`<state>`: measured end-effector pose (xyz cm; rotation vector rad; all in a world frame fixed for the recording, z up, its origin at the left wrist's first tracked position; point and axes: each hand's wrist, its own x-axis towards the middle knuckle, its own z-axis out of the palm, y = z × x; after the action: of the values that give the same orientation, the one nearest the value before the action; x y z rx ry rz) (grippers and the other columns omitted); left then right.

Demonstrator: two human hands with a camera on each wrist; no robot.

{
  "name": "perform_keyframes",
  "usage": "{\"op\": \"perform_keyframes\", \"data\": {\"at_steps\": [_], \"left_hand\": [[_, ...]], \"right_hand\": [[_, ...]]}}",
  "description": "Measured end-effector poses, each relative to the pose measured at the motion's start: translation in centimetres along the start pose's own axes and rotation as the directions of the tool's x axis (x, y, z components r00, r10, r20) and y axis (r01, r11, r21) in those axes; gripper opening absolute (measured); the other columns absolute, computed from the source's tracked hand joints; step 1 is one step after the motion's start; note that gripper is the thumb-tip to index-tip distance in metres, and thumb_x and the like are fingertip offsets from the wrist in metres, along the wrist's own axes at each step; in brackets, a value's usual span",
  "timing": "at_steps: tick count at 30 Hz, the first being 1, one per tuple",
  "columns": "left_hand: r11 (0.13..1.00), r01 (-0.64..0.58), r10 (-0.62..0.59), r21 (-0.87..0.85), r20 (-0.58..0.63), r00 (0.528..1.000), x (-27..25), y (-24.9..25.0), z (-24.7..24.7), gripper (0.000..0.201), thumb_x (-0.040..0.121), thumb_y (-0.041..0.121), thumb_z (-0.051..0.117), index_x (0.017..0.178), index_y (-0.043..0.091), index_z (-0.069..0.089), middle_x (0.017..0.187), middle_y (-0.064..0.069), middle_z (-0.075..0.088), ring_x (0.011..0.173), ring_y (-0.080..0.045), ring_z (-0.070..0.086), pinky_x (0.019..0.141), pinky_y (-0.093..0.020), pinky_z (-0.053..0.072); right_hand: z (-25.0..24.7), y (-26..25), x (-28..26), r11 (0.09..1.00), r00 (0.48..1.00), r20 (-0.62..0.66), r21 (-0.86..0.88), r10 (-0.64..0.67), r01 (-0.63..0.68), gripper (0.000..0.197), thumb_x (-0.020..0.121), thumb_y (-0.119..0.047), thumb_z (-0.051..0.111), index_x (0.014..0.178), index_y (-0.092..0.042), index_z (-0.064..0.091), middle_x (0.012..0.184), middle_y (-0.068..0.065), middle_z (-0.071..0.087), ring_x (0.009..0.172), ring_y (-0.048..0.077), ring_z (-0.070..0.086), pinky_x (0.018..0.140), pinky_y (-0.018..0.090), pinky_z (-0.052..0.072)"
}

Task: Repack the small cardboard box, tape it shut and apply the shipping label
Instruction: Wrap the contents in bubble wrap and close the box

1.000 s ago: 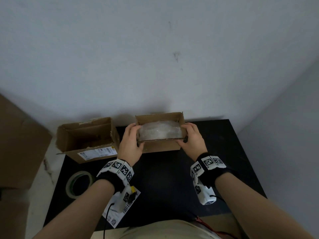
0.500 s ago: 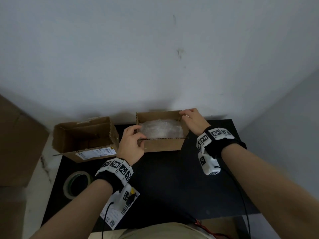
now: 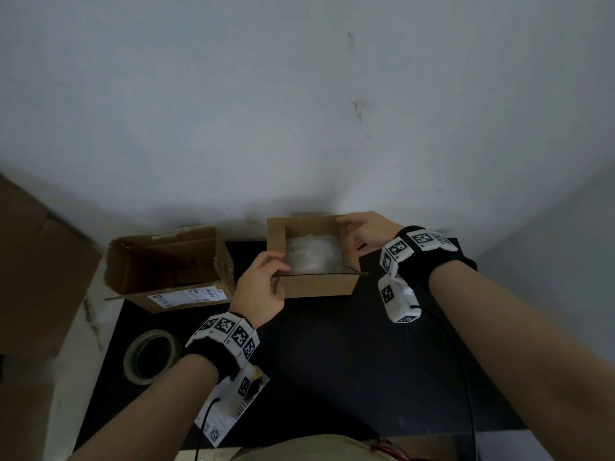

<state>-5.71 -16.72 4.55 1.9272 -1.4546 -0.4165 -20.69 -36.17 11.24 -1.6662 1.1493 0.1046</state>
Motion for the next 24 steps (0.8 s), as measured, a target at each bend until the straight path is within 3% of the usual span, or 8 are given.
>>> {"op": "perform_keyframes", "data": {"at_steps": [2,5,8,10,11,15,19,24], "left_hand": [[0.999,0.029,-0.029,-0.04,0.01,1.0,0.3,0.2,-0.1,0.032,0.078,0.0,0.061,0.106,0.014,0.062,0.114,0.005,0.054,0.098,-0.006,0.055,0.089,-0.02,0.047],[0.992,0.089,-0.087,-0.09,0.029,0.996,0.9,0.3,0.0,0.036,0.083,0.006,0.06,0.117,0.017,0.055,0.114,0.004,0.058,0.104,-0.007,0.056,0.093,-0.023,0.046],[0.984,0.163,-0.161,-0.076,0.031,0.986,1.6,0.2,0.1,0.038,0.088,0.011,0.057,0.125,0.016,0.049,0.121,0.002,0.057,0.112,-0.011,0.053,0.096,-0.026,0.043],[0.976,0.209,-0.208,-0.067,0.023,0.978,2.1,0.1,0.2,0.039,0.09,0.013,0.056,0.127,0.016,0.046,0.125,0.0,0.056,0.114,-0.016,0.054,0.097,-0.031,0.045],[0.972,0.228,-0.228,-0.06,0.015,0.974,2.4,0.1,0.3,0.04,0.09,0.013,0.057,0.128,0.015,0.046,0.126,-0.001,0.055,0.115,-0.018,0.053,0.098,-0.032,0.044],[0.962,0.272,-0.27,0.018,-0.058,0.961,3.3,-0.1,0.4,0.04,0.089,0.021,0.059,0.127,0.016,0.047,0.127,-0.002,0.054,0.115,-0.019,0.053,0.096,-0.034,0.046],[0.939,0.343,-0.338,0.038,-0.097,0.936,3.9,-0.6,0.2,0.051,0.085,0.028,0.066,0.129,0.017,0.042,0.131,-0.005,0.047,0.116,-0.024,0.052,0.092,-0.043,0.049],[0.929,0.356,-0.357,0.106,-0.003,0.934,4.3,-0.7,0.2,0.077,0.085,0.023,0.066,0.147,0.022,0.02,0.155,-0.005,0.016,0.141,-0.026,0.022,0.109,-0.044,0.032]], "right_hand": [[0.2,0.4,0.3,0.998,1.0,0.012,-0.068,0.0,0.001,0.063,0.084,0.017,0.046,0.137,-0.016,0.044,0.14,0.012,0.042,0.115,0.032,0.054,0.091,0.048,0.052],[0.5,1.1,0.5,0.999,0.999,0.011,-0.037,0.035,-0.035,0.052,0.09,0.01,0.044,0.138,-0.011,0.04,0.142,0.012,0.041,0.118,0.031,0.053,0.095,0.045,0.049],[0.4,1.4,0.3,0.99,0.998,0.001,0.121,0.07,-0.07,0.044,0.099,-0.017,0.045,0.14,-0.008,0.034,0.142,0.016,0.043,0.121,0.035,0.052,0.097,0.041,0.046],[-0.1,1.7,0.3,0.972,0.991,0.078,0.198,0.112,-0.126,0.061,0.093,-0.039,0.053,0.144,-0.015,0.027,0.144,0.007,0.039,0.124,0.03,0.049,0.1,0.041,0.043],[-0.4,1.9,0.3,0.974,0.987,0.104,0.179,0.12,-0.137,0.071,0.089,-0.042,0.059,0.146,-0.019,0.024,0.145,0.005,0.037,0.126,0.029,0.046,0.102,0.042,0.041],[-0.7,2.9,0.7,0.986,0.998,0.057,-0.167,0.02,-0.01,0.087,0.079,-0.018,0.072,0.146,-0.018,0.017,0.14,0.008,0.045,0.126,0.026,0.045,0.104,0.041,0.04],[0.1,3.7,1.1,0.98,0.997,-0.027,-0.187,-0.074,0.067,0.095,0.075,-0.004,0.074,0.144,-0.023,0.012,0.129,0.011,0.052,0.111,0.027,0.057,0.092,0.044,0.051],[1.6,4.8,0.6,0.937,0.957,-0.17,-0.302,-0.234,0.176,0.102,0.074,0.001,0.072,0.148,-0.029,0.008,0.132,0.009,0.042,0.113,0.024,0.052,0.088,0.034,0.05]]}}
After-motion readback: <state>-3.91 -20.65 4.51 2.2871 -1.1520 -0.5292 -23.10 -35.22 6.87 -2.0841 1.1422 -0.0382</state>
